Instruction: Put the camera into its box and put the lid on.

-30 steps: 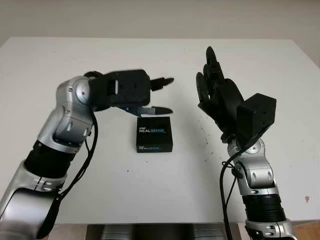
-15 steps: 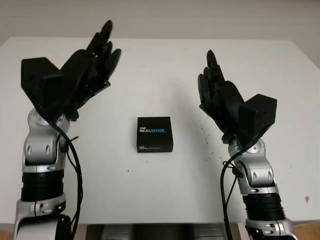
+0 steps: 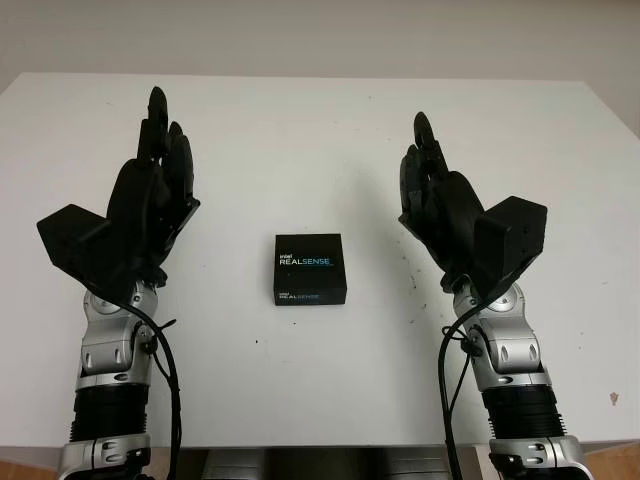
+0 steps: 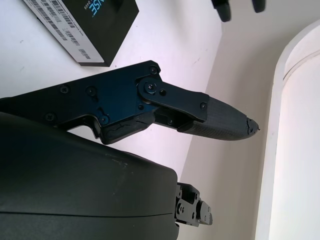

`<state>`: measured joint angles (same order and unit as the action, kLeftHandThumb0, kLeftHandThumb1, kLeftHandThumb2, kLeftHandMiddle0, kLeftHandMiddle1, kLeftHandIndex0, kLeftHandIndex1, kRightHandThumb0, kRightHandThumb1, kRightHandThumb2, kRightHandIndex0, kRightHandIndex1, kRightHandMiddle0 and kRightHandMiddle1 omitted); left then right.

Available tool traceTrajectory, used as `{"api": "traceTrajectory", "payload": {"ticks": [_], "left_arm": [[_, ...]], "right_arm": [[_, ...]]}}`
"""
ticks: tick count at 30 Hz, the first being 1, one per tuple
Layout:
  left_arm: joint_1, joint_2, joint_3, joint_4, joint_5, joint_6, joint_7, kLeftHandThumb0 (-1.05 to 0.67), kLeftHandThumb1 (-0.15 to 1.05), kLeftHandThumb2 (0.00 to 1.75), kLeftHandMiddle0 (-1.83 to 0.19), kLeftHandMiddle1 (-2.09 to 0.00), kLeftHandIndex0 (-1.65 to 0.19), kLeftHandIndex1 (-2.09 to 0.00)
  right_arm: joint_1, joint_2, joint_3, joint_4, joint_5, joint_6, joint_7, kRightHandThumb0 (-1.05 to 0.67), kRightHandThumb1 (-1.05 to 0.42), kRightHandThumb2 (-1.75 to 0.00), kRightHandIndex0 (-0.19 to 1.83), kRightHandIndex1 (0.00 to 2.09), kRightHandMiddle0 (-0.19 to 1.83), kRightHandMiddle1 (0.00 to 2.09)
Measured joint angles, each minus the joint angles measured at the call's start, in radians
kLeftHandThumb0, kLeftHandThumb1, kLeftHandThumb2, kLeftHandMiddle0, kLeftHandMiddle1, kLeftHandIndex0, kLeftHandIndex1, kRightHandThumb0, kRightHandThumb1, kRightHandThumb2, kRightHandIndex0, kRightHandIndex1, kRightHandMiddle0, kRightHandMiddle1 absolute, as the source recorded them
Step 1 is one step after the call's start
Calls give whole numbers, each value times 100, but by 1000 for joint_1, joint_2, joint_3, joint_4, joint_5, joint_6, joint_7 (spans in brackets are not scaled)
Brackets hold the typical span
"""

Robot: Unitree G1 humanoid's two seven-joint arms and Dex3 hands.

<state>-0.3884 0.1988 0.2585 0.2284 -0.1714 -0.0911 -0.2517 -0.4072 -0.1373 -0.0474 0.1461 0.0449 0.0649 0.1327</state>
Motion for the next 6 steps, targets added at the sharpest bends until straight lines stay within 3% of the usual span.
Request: {"api": "traceTrajectory", "payload": {"ticks": [6], "left_arm": [[10, 0, -5, 41, -16, -25, -9, -80, 105, 69, 19, 0, 19, 0]], "right_arm": [[5, 1, 10, -2, -2, 15, 4, -83, -105, -71, -19, 0, -19, 0]]}}
